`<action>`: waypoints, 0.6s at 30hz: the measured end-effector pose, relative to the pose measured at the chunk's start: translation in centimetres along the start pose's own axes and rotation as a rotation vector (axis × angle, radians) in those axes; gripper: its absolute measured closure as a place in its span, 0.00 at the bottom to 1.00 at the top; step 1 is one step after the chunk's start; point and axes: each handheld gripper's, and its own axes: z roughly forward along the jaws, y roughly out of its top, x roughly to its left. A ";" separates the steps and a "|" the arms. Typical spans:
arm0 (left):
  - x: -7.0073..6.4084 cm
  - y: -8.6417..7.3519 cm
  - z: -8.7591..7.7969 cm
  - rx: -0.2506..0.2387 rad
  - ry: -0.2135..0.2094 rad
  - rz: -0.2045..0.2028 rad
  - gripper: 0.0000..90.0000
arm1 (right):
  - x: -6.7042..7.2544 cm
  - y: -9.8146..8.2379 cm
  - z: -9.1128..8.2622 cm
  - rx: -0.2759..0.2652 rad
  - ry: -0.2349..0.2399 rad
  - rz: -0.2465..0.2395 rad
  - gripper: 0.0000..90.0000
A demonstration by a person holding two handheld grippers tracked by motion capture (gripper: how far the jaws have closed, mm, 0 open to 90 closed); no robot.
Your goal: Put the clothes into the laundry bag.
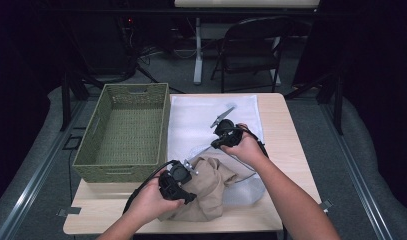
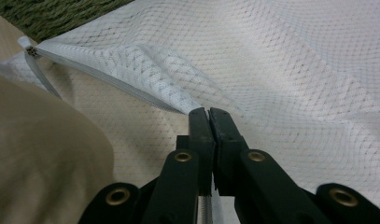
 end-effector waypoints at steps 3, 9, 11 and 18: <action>0.2 0.0 0.6 0.015 -0.009 -0.007 0.61 | 0.4 0.0 -0.4 -0.018 -0.004 0.002 0.98; 0.3 0.0 1.2 0.014 -0.019 -0.016 0.61 | 0.8 0.2 -1.4 -0.026 -0.009 -0.026 0.98; 0.4 0.0 1.3 0.017 -0.021 -0.018 0.61 | 1.0 0.2 -1.5 -0.039 -0.011 -0.019 0.98; 0.6 0.0 1.6 0.023 -0.026 -0.026 0.61 | 1.8 0.6 -2.8 -0.042 -0.023 -0.049 0.98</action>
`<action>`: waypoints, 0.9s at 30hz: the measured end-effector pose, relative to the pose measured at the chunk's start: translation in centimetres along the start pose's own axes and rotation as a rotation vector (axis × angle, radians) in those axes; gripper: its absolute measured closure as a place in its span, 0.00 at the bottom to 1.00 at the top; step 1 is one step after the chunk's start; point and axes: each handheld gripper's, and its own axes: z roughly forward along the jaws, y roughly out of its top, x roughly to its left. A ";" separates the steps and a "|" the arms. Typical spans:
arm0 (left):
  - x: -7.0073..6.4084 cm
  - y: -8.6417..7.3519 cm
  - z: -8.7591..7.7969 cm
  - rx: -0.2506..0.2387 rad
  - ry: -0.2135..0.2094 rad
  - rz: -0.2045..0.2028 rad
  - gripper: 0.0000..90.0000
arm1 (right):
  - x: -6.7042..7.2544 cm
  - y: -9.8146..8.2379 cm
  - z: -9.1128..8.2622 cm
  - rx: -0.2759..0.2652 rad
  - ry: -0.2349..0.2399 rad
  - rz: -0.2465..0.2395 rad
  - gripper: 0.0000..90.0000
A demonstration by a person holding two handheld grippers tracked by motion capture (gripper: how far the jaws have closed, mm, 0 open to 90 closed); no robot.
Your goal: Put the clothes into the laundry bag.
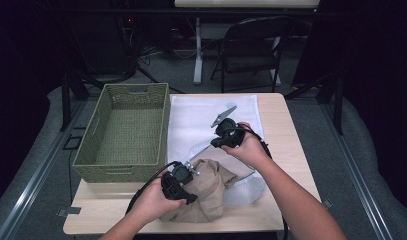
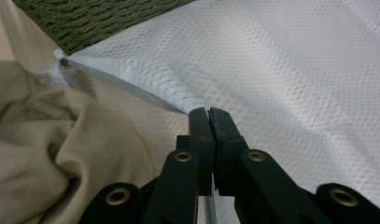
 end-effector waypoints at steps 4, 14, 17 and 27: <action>0.1 0.0 0.0 -0.006 -0.002 -0.004 0.61 | 0.4 0.0 -0.4 -0.012 -0.004 -0.006 0.98; 0.4 0.8 -0.6 -0.019 0.004 -0.024 0.61 | 1.2 0.2 -1.2 -0.034 -0.006 -0.018 0.98; 0.6 1.2 -0.3 -0.020 0.000 -0.026 0.61 | 1.3 0.3 -1.4 -0.031 -0.011 -0.021 0.98; 1.3 2.5 0.6 -0.050 -0.004 -0.060 0.61 | 2.0 0.5 -1.9 -0.046 -0.007 -0.038 0.98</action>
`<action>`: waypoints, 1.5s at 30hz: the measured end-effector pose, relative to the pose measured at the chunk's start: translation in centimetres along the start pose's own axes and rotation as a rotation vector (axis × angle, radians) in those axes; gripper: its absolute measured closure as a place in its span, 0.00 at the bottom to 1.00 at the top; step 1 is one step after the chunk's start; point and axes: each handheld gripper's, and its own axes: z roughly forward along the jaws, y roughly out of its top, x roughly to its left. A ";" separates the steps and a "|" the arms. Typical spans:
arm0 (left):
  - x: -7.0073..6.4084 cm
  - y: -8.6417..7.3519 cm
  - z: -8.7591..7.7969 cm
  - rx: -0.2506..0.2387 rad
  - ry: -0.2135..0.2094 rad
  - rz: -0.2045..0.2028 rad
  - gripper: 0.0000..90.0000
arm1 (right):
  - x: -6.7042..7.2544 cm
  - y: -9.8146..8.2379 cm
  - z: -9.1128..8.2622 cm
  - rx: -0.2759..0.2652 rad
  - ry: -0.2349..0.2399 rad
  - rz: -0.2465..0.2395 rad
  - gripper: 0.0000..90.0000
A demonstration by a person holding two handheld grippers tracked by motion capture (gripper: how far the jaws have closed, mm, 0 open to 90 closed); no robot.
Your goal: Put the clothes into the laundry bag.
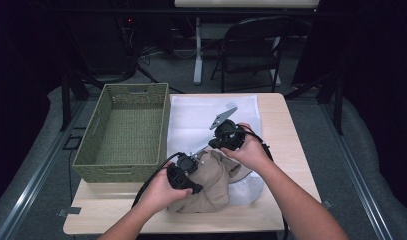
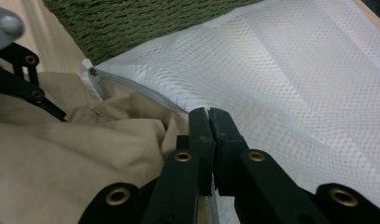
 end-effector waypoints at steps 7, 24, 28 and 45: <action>0.8 0.2 1.2 0.005 0.014 -0.028 0.61 | 0.0 -0.1 0.1 0.007 -0.002 -0.010 0.98; 1.9 1.3 0.9 -0.007 0.025 -0.075 0.61 | 0.7 -0.4 -0.4 -0.004 -0.006 -0.026 0.98; 2.1 1.6 1.1 -0.008 0.030 -0.084 0.61 | 0.8 -0.4 -0.4 -0.011 -0.006 -0.018 0.98; 3.2 2.7 2.3 -0.041 0.061 -0.150 0.61 | 0.9 -0.3 -0.5 -0.004 0.000 -0.031 0.98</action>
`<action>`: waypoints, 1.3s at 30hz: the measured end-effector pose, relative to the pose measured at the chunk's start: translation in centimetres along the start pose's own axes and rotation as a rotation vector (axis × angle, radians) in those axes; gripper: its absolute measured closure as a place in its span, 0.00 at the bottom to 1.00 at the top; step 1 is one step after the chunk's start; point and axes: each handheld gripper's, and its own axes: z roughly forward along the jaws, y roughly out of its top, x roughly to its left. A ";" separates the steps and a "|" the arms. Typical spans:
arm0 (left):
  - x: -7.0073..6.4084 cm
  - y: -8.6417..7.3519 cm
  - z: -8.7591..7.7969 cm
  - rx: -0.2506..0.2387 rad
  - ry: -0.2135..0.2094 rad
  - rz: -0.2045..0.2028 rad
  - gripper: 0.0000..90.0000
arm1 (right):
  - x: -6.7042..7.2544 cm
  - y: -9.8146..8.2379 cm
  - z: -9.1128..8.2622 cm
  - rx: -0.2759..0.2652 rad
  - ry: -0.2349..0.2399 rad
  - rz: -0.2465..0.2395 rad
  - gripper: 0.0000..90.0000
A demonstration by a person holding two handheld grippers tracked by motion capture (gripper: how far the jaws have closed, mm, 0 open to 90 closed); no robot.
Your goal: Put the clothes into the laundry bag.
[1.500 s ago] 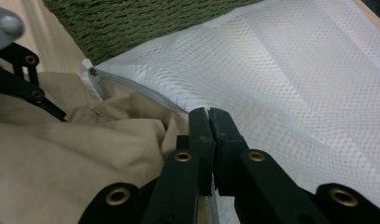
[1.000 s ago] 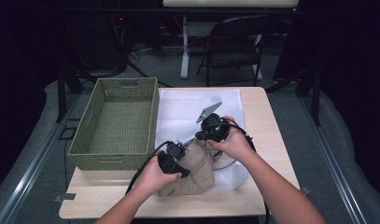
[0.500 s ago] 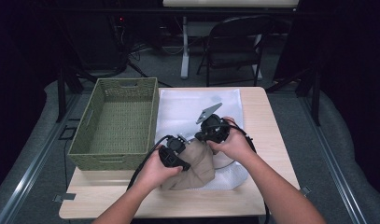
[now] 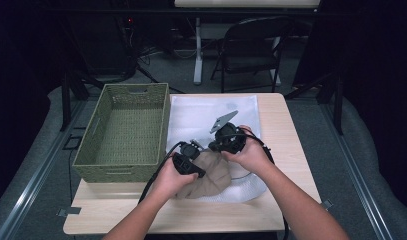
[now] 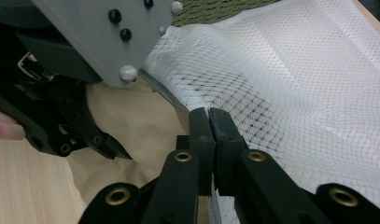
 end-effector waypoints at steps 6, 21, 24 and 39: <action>0.3 0.2 0.3 -0.007 0.012 -0.025 0.61 | 0.0 -0.1 0.2 -0.010 0.000 -0.004 0.98; 0.7 1.1 0.3 -0.032 0.012 -0.036 0.61 | 0.2 0.1 0.2 -0.014 0.008 0.001 0.98; 0.8 1.3 0.6 -0.042 0.007 -0.042 0.61 | 0.2 0.1 0.2 -0.009 0.006 -0.001 0.98; 1.3 2.6 1.0 -0.066 -0.010 -0.083 0.61 | 0.1 0.2 0.0 -0.031 0.011 0.007 0.98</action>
